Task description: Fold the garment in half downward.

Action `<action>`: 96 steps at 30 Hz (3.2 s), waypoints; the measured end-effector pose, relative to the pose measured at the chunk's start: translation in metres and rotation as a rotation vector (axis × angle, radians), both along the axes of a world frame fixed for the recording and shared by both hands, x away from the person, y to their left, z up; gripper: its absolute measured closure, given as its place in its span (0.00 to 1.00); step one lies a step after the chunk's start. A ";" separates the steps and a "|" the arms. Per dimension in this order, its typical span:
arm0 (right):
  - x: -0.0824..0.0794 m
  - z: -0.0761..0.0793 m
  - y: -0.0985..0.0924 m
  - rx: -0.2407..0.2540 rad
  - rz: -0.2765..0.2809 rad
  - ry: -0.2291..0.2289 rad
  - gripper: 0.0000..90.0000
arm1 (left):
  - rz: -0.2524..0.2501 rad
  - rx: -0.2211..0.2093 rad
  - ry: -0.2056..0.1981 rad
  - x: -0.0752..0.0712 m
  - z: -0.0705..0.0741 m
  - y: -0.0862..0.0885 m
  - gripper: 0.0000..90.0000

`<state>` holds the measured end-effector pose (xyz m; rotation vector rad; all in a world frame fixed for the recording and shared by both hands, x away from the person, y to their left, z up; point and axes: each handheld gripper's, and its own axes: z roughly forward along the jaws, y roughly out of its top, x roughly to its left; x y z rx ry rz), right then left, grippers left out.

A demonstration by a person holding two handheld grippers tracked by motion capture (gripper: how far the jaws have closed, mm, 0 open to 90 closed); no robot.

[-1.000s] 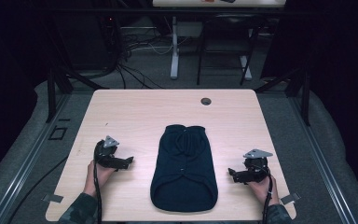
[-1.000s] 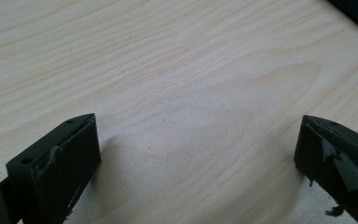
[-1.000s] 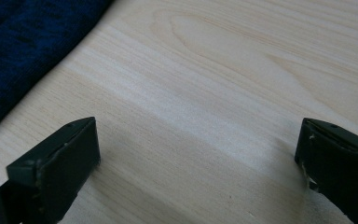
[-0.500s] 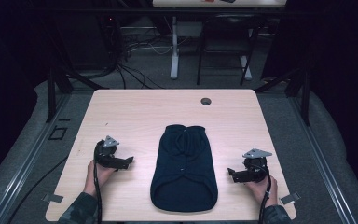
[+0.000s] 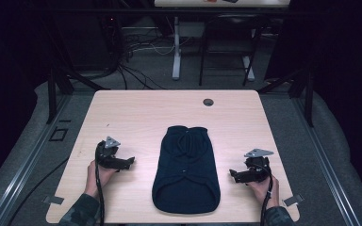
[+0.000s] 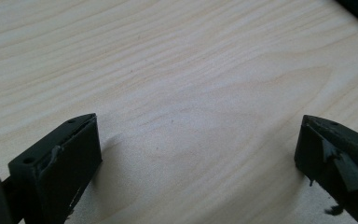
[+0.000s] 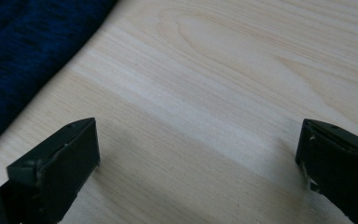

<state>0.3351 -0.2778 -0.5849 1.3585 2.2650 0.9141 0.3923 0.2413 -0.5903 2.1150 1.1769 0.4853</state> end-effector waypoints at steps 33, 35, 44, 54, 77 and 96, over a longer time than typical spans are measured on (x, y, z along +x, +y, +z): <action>0.047 0.051 0.065 0.042 0.197 0.074 0.00 | -0.185 -0.073 0.034 0.044 0.043 -0.074 0.00; 0.053 0.052 0.070 0.042 0.202 0.072 0.01 | -0.191 -0.078 0.040 0.049 0.045 -0.080 0.00; 0.084 0.053 0.088 0.044 0.197 0.102 0.04 | -0.194 -0.101 0.092 0.075 0.043 -0.112 0.00; 0.123 0.048 0.102 0.038 0.147 0.131 0.19 | -0.169 -0.069 0.130 0.102 0.034 -0.141 0.02; 0.155 0.026 0.109 0.063 0.062 0.190 0.53 | -0.210 -0.036 0.158 0.112 0.022 -0.160 0.34; 0.151 0.024 0.117 0.012 0.104 0.199 0.75 | -0.271 -0.051 0.140 0.101 0.021 -0.162 0.68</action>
